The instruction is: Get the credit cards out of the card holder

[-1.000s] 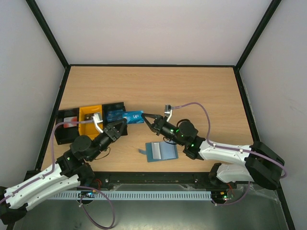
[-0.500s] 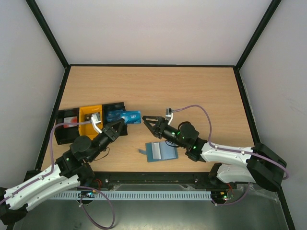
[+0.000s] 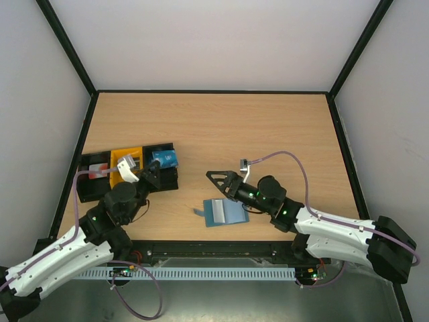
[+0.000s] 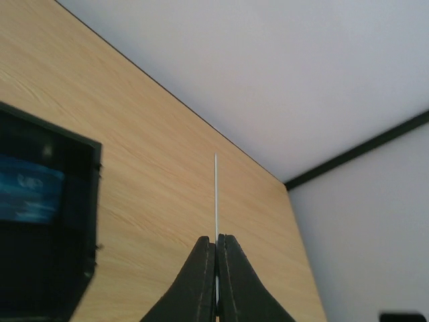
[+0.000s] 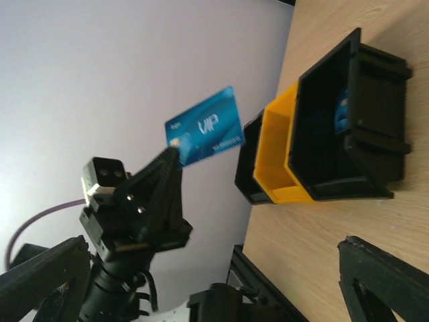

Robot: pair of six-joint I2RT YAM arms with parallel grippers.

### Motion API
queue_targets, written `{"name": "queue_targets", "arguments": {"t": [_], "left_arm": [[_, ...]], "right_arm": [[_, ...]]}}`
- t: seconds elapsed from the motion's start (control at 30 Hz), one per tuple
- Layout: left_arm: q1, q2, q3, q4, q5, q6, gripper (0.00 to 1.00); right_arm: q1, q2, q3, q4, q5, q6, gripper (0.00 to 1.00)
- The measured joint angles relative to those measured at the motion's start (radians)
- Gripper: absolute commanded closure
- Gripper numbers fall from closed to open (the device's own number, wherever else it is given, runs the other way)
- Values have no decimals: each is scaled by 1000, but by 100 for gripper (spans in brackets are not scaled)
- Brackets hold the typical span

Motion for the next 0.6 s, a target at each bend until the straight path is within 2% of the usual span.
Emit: {"name": "queue_targets", "arguments": {"t": [0.2,0.43,0.6], "left_arm": [[153,65,48,-44,-10,73,97],[362,148,47,-47,100,142,97],[496,278,27,35,222,175,97]], "right_arm": [[0,-55,-43,-56,21,-15,2],[0,-58,-84,-75,26,-9,2],[0,-60,-84,-78,35,-7,2]]}}
